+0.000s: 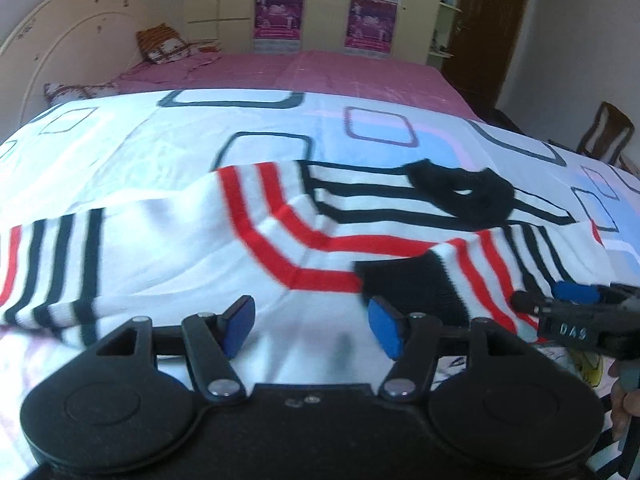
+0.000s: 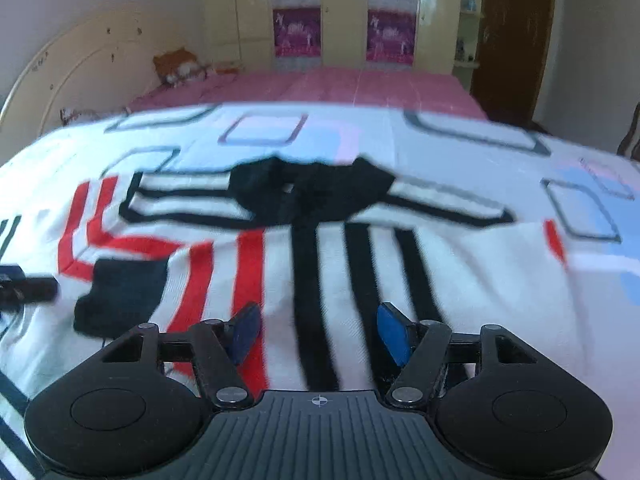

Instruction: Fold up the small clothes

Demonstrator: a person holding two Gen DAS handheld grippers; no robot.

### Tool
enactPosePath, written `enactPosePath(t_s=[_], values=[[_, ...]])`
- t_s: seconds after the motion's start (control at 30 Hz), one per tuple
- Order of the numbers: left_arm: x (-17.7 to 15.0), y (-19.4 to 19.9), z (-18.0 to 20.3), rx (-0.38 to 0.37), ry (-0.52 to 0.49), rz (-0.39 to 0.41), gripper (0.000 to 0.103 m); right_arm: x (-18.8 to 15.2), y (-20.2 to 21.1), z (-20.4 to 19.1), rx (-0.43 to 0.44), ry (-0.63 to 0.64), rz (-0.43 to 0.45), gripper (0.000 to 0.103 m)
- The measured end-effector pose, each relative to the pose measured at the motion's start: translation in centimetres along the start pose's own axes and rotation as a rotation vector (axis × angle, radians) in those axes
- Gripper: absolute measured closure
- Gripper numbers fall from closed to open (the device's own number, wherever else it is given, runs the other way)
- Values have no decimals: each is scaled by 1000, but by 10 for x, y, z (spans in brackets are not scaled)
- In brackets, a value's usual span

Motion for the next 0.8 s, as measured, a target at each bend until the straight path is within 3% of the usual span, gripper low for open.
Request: enactPosePath(t_s=[0.1,0.3,0.67,0.8], values=[[-6,6,-20,16,22,-1,40,-1,0,-5,-19,16,6,39],[-25,17,-80,79,140,-21,37,6,11,-25,30,7,43,39],[-67,37,-235,241,586,7,36,4,4,-65,94,1,24,39],[-72,27,-269,227,700,42,38,-1,-2,-68,78,9,7,39]])
Point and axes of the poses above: each gripper's, at about its wrist camera, not at the fingertips, and y roughly against the way its jaws point, z to its right, x to its top, the point moved 5 cm from there along -y, roughly the way its jaws point, and after that the axes turned 6 degrees about -y, right-handed, at the moved point
